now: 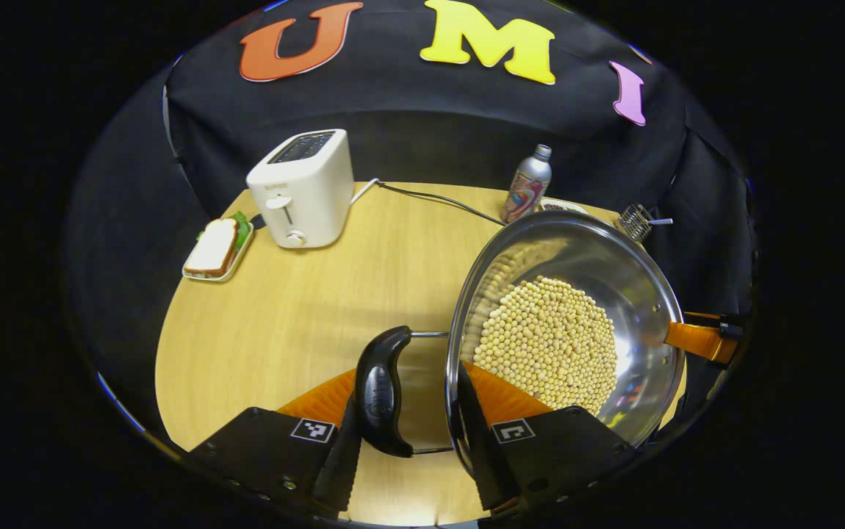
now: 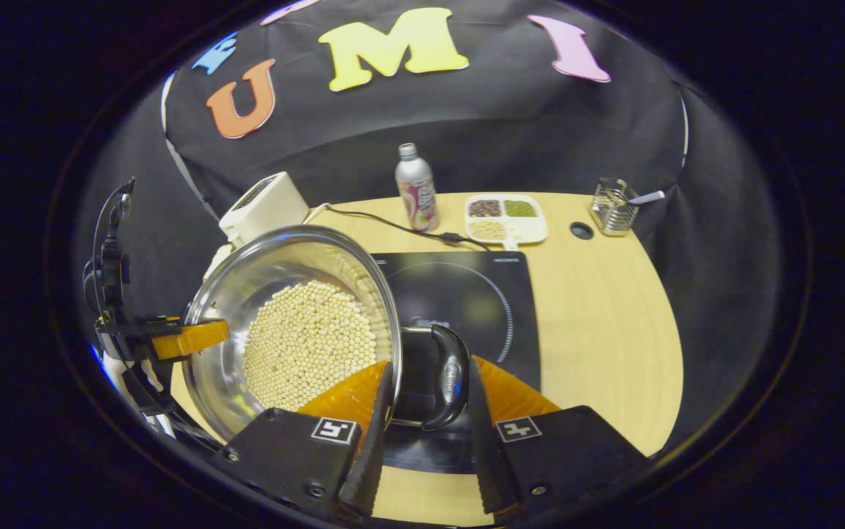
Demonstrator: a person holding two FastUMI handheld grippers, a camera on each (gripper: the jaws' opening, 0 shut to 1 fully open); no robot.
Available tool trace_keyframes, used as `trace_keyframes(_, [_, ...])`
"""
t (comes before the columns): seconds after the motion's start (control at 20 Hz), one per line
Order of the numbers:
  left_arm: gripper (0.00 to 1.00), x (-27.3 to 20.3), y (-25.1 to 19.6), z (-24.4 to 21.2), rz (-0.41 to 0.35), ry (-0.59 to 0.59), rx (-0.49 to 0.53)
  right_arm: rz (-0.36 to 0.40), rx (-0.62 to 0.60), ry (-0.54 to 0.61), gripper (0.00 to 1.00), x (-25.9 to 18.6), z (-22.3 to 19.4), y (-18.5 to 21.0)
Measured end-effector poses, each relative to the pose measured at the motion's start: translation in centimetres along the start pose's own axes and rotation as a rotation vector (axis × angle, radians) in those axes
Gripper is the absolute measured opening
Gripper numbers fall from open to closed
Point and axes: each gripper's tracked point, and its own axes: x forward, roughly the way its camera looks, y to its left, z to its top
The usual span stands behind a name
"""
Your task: First push the handle of the pot to place it horizontally, then grasp the pot with both hands and set it on the induction cooktop.
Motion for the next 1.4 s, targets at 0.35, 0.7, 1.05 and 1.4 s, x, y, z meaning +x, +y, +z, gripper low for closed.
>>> trace_keyframes(0.35, [0.63, 1.0, 0.5, 0.6, -0.039, 0.023, 0.013, -0.055, 0.025, 0.003, 0.53, -1.4, -0.4, -8.6])
trace_keyframes(0.7, [0.63, 1.0, 0.6, 0.5, -0.030, 0.047, 0.001, -0.072, 0.021, 0.020, 0.53, 0.0, 0.7, -13.4])
trace_keyframes(1.05, [0.63, 0.7, 0.5, 0.4, -0.001, 0.073, -0.016, -0.050, 0.000, 0.053, 0.53, 3.3, 2.4, -13.8])
trace_keyframes(1.4, [0.63, 0.6, 0.7, -0.1, 0.003, 0.090, -0.043, -0.049, -0.025, 0.069, 0.53, 5.3, 3.5, -12.6])
